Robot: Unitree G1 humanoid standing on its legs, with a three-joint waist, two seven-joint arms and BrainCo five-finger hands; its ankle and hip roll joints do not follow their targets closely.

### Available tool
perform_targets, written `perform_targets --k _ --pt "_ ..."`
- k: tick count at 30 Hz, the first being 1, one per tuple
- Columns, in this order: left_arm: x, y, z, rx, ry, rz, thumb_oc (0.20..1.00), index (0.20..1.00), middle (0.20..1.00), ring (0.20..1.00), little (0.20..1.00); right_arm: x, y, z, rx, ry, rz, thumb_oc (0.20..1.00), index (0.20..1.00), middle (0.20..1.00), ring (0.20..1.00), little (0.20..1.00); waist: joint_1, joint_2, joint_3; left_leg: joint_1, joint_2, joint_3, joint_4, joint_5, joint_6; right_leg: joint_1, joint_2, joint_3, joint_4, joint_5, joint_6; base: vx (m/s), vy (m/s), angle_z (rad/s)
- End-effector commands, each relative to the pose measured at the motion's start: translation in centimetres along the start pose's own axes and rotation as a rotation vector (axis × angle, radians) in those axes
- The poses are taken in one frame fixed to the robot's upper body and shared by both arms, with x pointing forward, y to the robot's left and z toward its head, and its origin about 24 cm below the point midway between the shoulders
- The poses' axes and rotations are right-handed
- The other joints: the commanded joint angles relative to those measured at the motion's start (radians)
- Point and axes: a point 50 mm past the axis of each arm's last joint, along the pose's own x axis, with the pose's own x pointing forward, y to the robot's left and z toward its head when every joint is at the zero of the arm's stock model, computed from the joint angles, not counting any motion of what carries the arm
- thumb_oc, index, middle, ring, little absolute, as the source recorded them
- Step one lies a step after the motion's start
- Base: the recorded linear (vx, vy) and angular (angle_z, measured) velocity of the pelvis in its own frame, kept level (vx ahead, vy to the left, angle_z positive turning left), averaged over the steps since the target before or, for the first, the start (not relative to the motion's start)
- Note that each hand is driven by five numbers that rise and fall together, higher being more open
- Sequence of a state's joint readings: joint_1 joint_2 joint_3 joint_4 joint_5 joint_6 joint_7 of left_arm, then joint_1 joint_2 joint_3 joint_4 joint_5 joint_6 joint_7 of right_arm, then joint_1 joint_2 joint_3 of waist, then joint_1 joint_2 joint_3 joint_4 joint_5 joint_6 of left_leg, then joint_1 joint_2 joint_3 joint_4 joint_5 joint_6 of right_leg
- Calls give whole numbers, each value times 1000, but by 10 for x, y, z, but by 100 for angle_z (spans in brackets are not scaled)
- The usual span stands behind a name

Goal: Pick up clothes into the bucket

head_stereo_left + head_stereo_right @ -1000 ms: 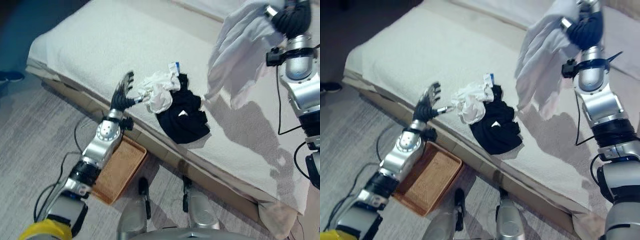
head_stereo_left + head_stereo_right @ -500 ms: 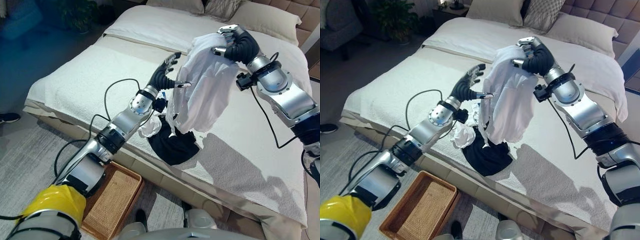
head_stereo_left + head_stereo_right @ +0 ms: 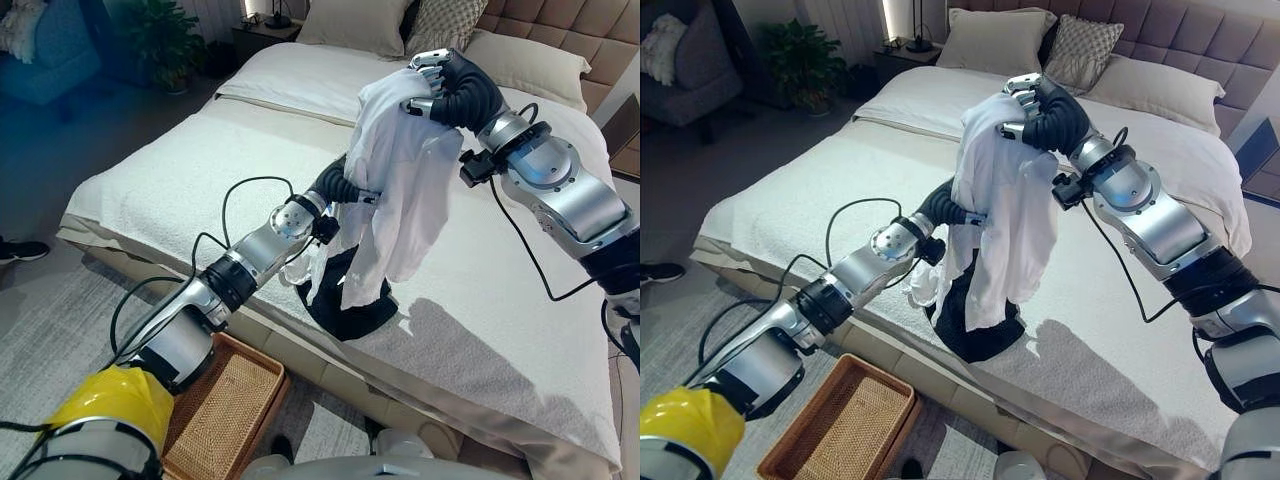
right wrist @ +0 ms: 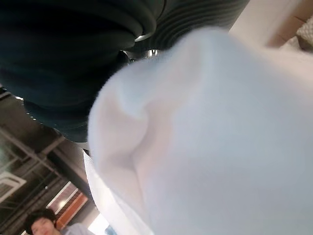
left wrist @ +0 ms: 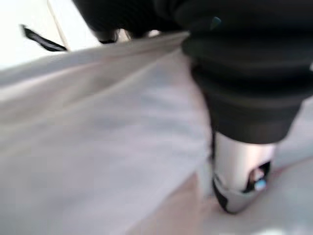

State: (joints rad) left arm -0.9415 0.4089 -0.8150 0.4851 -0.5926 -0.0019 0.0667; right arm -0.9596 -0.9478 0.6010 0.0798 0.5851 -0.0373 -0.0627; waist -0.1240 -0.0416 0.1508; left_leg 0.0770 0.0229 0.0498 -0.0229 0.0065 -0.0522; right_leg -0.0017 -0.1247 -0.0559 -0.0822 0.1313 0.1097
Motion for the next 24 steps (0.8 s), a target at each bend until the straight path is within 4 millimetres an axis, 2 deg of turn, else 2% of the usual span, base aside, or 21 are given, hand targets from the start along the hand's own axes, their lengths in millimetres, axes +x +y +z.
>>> perform_targets --k 1,3,4,5,13,15,16,17,18,19,24 --pt "8 -6 11 -74 2 -103 1000 1000 1000 1000 1000 4 -14 41 68 -207 -51 200 200 200 200 200 8 -13 -60 -50 -13 -37 42 -24 -15 18 -2 -18 131 -139 49 0 0 0" --pt "6 -11 9 -138 20 -148 1000 1000 1000 1000 1000 4 -9 39 101 -206 -35 200 200 200 200 200 6 -11 -63 -47 -13 -38 42 -24 -15 21 -2 -18 130 -140 48 0 0 0" --pt "5 -12 9 -154 24 -164 853 853 853 853 853 4 -8 37 107 -202 -34 200 200 200 200 200 5 -10 -64 -47 -13 -38 43 -25 -15 21 -2 -19 131 -140 49 0 0 0" --pt "2 -16 6 -226 32 -186 200 200 200 200 200 4 -5 35 119 -199 -30 200 200 200 200 200 4 -11 -67 -44 -11 -39 42 -25 -16 24 -2 -19 131 -142 49 0 0 0" --pt "-9 -22 -5 -434 21 -169 200 200 200 200 200 -1 2 22 176 -179 -45 200 200 200 200 200 7 -20 -71 -38 -9 -42 37 -27 -14 28 2 -17 129 -145 44 0 0 0" --pt "-12 -16 -7 -498 -4 -109 200 200 200 200 200 -7 3 13 199 -157 -59 238 238 238 238 238 11 -24 -68 -38 -9 -45 34 -25 -13 27 3 -20 128 -145 41 0 0 0" --pt "-12 -16 -7 -498 -3 -110 200 200 200 200 200 -7 3 13 199 -156 -59 322 322 322 322 322 11 -24 -69 -38 -9 -45 34 -25 -13 27 3 -20 128 -145 41 0 0 0" --pt "-13 -15 -8 -526 -9 -90 200 200 200 200 200 -10 3 10 207 -147 -70 479 479 479 479 479 13 -25 -68 -38 -8 -46 33 -25 -13 28 3 -21 128 -145 40 0 0 0" --pt "-14 -13 -9 -550 -17 -70 200 200 200 200 200 -12 3 7 212 -142 -83 784 784 784 784 784 14 -25 -67 -38 -8 -46 32 -25 -13 28 3 -21 127 -145 40 0 0 0" --pt "-17 -10 -10 -585 -22 -49 200 200 200 200 200 -16 1 3 220 -132 -104 1000 1000 1000 1000 1000 15 -26 -67 -38 -8 -47 32 -26 -12 28 3 -22 127 -146 40 0 0 0" --pt "-32 17 -9 -599 -88 54 200 200 200 200 200 -32 -9 -13 238 -84 -205 1000 1000 1000 1000 1000 22 -21 -63 -40 -8 -49 33 -27 -9 27 3 -23 128 -148 38 0 0 0"
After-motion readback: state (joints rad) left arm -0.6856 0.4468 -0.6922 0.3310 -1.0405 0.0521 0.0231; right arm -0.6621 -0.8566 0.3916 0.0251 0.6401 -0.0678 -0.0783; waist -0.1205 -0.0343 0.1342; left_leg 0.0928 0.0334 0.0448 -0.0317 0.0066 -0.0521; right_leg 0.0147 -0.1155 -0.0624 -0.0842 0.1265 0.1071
